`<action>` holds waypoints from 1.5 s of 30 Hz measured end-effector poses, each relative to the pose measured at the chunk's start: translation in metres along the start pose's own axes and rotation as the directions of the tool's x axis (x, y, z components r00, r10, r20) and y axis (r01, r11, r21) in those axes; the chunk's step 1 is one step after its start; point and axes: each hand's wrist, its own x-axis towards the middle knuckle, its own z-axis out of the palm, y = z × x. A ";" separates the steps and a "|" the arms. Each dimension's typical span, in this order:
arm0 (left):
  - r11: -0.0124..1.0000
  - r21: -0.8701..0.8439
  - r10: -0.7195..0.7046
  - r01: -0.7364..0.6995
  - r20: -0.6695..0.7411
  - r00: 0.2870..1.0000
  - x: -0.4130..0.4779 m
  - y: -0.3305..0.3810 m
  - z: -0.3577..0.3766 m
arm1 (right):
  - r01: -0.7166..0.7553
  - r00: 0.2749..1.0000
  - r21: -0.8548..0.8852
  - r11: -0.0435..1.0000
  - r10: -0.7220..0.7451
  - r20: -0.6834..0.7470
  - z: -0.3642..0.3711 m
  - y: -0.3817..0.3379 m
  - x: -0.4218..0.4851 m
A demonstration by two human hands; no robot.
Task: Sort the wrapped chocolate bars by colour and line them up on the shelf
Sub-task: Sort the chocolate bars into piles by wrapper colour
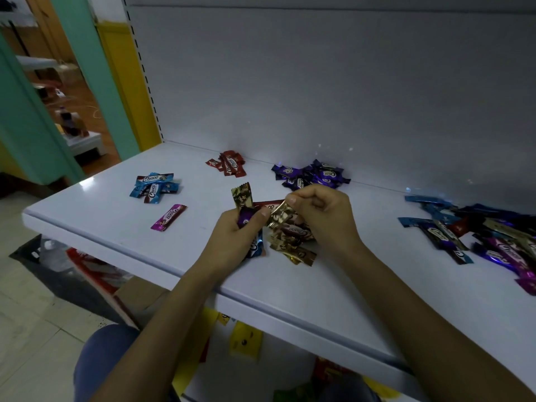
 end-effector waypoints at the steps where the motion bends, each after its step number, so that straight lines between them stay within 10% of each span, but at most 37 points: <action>1: 1.000 -0.024 -0.006 0.006 -0.024 1.000 0.000 0.000 -0.001 | -0.015 0.999 0.019 1.000 0.016 -0.051 -0.002 -0.001 0.001; 7: 0.998 -0.061 -0.027 0.021 -0.099 0.995 0.002 0.000 -0.003 | 0.021 0.965 -0.046 0.999 -0.032 -0.261 -0.021 0.002 0.011; 15: 0.997 -0.067 -0.043 0.035 -0.124 0.991 0.002 -0.001 -0.003 | 0.231 0.966 -0.641 0.732 -0.093 0.242 -0.014 0.022 0.006; 21: 0.999 -0.028 0.019 -0.018 0.016 1.000 0.000 0.003 -0.002 | 0.080 0.988 -0.244 0.966 -0.044 0.148 -0.005 0.002 0.002; 33: 0.967 -0.252 -0.064 0.043 -0.078 0.995 0.002 0.007 -0.002 | -0.064 0.998 0.064 0.996 0.064 0.012 -0.007 -0.006 0.001; 40: 0.994 -0.043 0.087 -0.098 -0.208 0.974 0.019 0.010 -0.021 | 0.136 0.990 -0.180 0.974 -0.138 0.002 -0.011 -0.004 0.012; 45: 0.996 0.011 0.086 -0.086 -0.149 0.985 0.024 0.005 -0.030 | 0.445 0.895 -0.584 0.679 -0.313 0.317 -0.015 0.009 0.011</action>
